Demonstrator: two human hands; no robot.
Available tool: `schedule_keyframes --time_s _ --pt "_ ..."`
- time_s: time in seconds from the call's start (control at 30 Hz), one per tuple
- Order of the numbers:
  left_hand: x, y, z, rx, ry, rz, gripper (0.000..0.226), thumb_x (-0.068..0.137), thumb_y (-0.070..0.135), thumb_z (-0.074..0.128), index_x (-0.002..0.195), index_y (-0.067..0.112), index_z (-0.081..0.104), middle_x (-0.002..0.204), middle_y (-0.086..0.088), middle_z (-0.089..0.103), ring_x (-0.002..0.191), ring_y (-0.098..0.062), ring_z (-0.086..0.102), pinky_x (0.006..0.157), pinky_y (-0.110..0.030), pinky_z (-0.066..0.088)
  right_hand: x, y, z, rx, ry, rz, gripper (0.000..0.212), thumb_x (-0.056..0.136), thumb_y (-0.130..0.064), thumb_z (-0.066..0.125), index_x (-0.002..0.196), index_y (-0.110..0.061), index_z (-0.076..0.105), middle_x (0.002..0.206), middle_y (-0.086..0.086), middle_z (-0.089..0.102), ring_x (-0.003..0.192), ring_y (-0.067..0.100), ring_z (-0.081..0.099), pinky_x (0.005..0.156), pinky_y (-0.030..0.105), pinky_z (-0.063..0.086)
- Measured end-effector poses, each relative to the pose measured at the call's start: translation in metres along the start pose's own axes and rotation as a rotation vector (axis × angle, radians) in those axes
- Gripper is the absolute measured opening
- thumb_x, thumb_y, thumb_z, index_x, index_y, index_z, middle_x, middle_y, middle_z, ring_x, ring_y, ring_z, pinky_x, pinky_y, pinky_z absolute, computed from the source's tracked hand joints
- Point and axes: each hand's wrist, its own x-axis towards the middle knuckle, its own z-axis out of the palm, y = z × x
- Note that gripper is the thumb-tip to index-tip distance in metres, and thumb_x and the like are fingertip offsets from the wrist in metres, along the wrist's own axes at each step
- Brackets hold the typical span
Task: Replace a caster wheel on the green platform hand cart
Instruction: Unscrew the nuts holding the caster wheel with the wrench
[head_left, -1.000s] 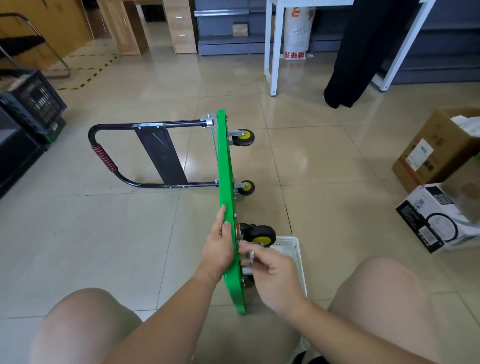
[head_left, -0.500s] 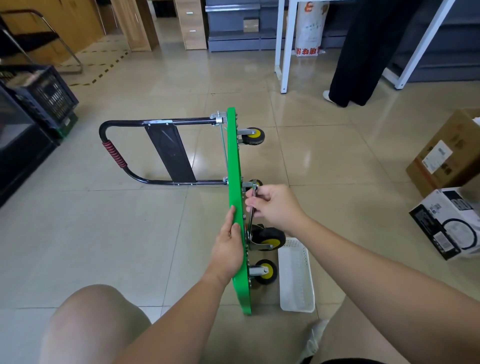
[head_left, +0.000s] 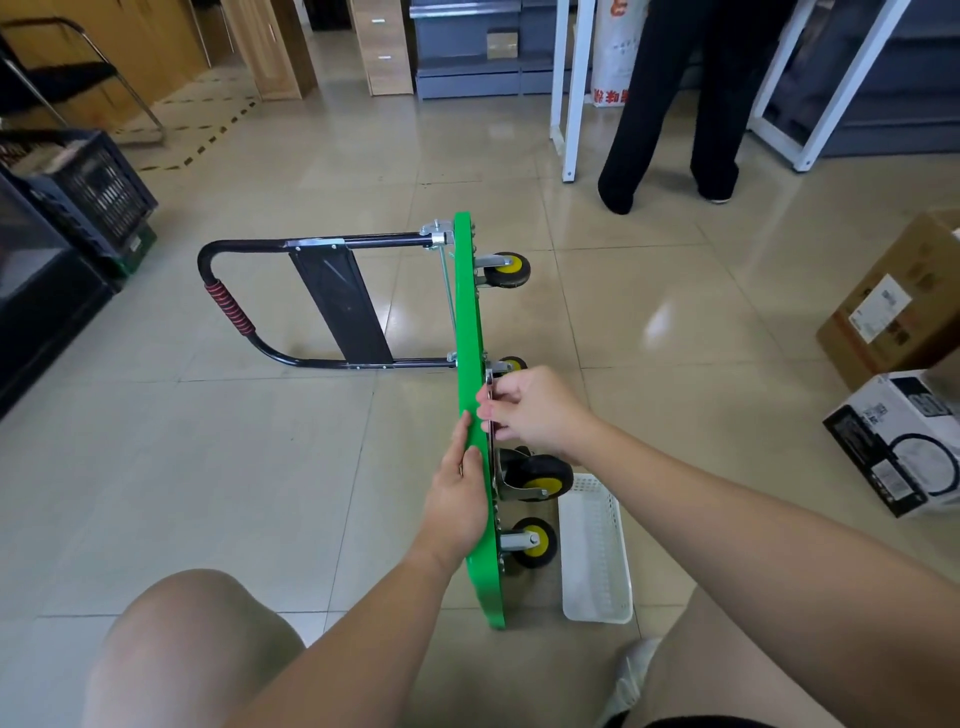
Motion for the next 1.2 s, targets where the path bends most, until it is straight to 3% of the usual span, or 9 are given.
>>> schedule_keyframes --time_s 0.17,0.4,0.53,0.67,0.8,0.87,0.97,1.1,1.2 --pt "0.0 0.002 -0.001 -0.004 0.013 0.009 0.047 0.11 0.038 0.027 0.153 0.057 0.027 0.145 0.013 0.048 0.102 -0.006 0.06 0.097 -0.032 0.048 0.002 0.001 0.001 0.009 0.107 0.028 0.014 0.098 -0.008 0.059 0.088 -0.016 0.066 0.092 0.006 0.072 0.08 0.019 0.07 0.08 0.036 0.062" --pt "-0.002 0.0 0.0 0.004 0.01 0.005 0.048 0.11 0.035 0.029 0.155 0.053 0.028 0.154 0.01 0.044 0.118 -0.009 0.047 0.1 -0.026 0.036 0.0 -0.002 0.001 -0.023 0.057 0.043 0.016 0.094 -0.009 0.065 0.086 -0.022 0.068 0.095 0.009 0.074 0.089 0.025 0.073 0.081 0.04 0.062" --pt "0.0 -0.003 0.0 -0.05 -0.014 0.025 0.047 0.11 0.035 0.032 0.153 0.055 0.032 0.146 0.017 0.053 0.118 -0.007 0.06 0.104 -0.032 0.048 -0.037 0.007 0.017 -0.091 0.14 -0.114 0.025 0.09 -0.02 0.068 0.077 -0.041 0.07 0.088 -0.01 0.075 0.084 0.005 0.07 0.087 0.036 0.058" --pt "0.008 -0.009 0.001 -0.147 -0.028 0.003 0.048 0.109 0.032 0.039 0.153 0.051 0.034 0.13 0.009 0.066 0.096 -0.015 0.064 0.089 -0.033 0.047 -0.095 0.026 0.037 -0.059 0.227 -0.261 0.03 0.086 -0.011 0.06 0.084 -0.039 0.07 0.086 -0.015 0.072 0.083 0.001 0.067 0.084 0.023 0.053" --pt "0.003 -0.003 0.001 -0.097 -0.015 -0.024 0.046 0.107 0.04 0.035 0.148 0.061 0.033 0.111 0.016 0.067 0.086 -0.029 0.064 0.085 -0.041 0.053 -0.12 0.058 0.054 -0.05 0.261 -0.331 0.036 0.086 -0.016 0.049 0.104 -0.038 0.07 0.101 -0.019 0.072 0.093 0.012 0.072 0.089 0.037 0.058" --pt "-0.001 0.001 0.0 -0.062 0.004 -0.013 0.047 0.108 0.037 0.033 0.151 0.056 0.032 0.11 0.013 0.067 0.102 -0.024 0.066 0.097 -0.041 0.052 -0.122 0.061 0.055 0.026 0.344 -0.339 0.041 0.088 -0.014 0.053 0.105 -0.046 0.072 0.105 -0.019 0.073 0.099 0.014 0.071 0.092 0.04 0.057" --pt "0.0 0.0 0.001 -0.054 0.007 0.009 0.052 0.1 0.046 0.033 0.151 0.057 0.032 0.136 0.008 0.063 0.113 -0.016 0.062 0.105 -0.037 0.046 -0.112 0.046 0.043 0.135 0.461 -0.317 0.046 0.089 0.002 0.065 0.092 -0.043 0.074 0.095 -0.024 0.074 0.094 0.002 0.07 0.09 0.021 0.053" --pt "-0.001 -0.001 0.0 -0.035 0.014 0.021 0.048 0.11 0.034 0.031 0.155 0.05 0.029 0.133 0.013 0.057 0.093 0.007 0.056 0.075 -0.012 0.041 -0.084 0.01 0.014 0.219 0.369 -0.254 0.03 0.092 0.002 0.065 0.088 -0.027 0.071 0.084 -0.018 0.074 0.085 -0.003 0.069 0.083 0.018 0.055" --pt "-0.002 0.001 0.002 -0.022 0.009 0.001 0.048 0.111 0.034 0.029 0.156 0.051 0.029 0.135 0.01 0.055 0.089 0.004 0.055 0.073 -0.016 0.043 -0.059 -0.004 -0.001 0.204 0.287 -0.147 0.019 0.094 -0.004 0.065 0.095 -0.022 0.071 0.086 -0.007 0.074 0.087 0.008 0.071 0.082 0.026 0.06"
